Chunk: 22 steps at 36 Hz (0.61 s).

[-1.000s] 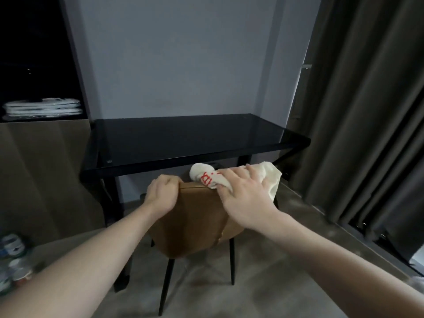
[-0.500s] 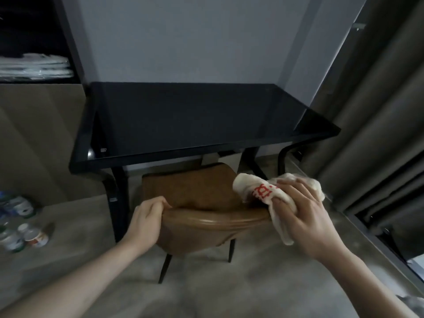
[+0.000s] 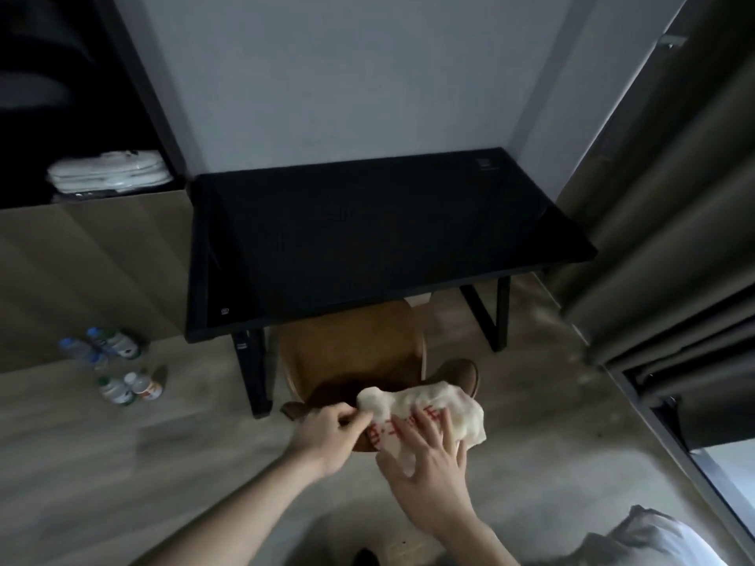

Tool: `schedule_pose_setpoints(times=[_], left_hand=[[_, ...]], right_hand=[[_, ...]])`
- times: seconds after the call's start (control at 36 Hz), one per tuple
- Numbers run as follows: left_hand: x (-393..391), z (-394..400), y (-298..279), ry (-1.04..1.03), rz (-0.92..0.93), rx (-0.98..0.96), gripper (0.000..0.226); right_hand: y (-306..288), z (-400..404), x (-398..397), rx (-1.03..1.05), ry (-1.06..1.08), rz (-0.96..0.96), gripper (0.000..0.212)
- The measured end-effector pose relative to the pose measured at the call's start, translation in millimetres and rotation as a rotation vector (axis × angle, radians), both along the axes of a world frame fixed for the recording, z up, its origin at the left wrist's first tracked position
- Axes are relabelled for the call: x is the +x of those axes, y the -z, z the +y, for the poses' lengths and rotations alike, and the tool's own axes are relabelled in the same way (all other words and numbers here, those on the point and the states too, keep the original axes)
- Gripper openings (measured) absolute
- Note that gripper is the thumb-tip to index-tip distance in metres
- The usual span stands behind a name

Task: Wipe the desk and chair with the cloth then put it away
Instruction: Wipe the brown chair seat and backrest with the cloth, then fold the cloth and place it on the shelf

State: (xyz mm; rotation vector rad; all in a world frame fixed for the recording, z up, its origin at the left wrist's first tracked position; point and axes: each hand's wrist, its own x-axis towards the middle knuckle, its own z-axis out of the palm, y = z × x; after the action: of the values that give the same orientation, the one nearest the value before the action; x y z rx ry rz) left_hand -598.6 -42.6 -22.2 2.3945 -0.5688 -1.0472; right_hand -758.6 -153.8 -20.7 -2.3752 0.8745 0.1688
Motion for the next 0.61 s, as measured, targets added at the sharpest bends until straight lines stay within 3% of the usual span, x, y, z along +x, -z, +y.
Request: schedule_pose_setpoints(times=[0.06,0.08,0.17,0.28,0.44,0.56,0.61], left_hand=[[-5.7,-18.7,-6.1,-0.018,0.052,0.071,0.094],[-7.5,-27.4,-6.9,-0.051,0.075,0.095,0.097],[-11.0,-47.5,-6.0,-0.191,0.11,0.079,0.077],[-19.6,-55.7,-23.7,-0.374,0.213,-0.112,0.049],[-26.2,-27.0,-65.7,-0.291,0.236,-0.374,0.047],[-17.1,2.6,-95.5,-0.244,0.203,-0.522,0.043],[-4.4,20.3,-112.4,-0.251,0.192,-0.59,0.044]], right_hand=[[-15.7,-12.4,-2.0,0.059,0.025,-0.025,0.083],[-21.9,-21.8,-3.1,0.078,0.059,-0.061,0.078],[-37.6,-54.2,-5.7,0.072,0.159,-0.137,0.055],[-50.5,-87.7,-7.9,0.163,0.236,-0.072,0.065],[-63.3,-95.7,10.2,0.332,0.22,-0.001,0.089],[-88.6,-83.9,30.3,0.664,0.192,-0.071,0.072],[-98.3,-74.2,38.0,0.825,0.196,-0.075,0.082]])
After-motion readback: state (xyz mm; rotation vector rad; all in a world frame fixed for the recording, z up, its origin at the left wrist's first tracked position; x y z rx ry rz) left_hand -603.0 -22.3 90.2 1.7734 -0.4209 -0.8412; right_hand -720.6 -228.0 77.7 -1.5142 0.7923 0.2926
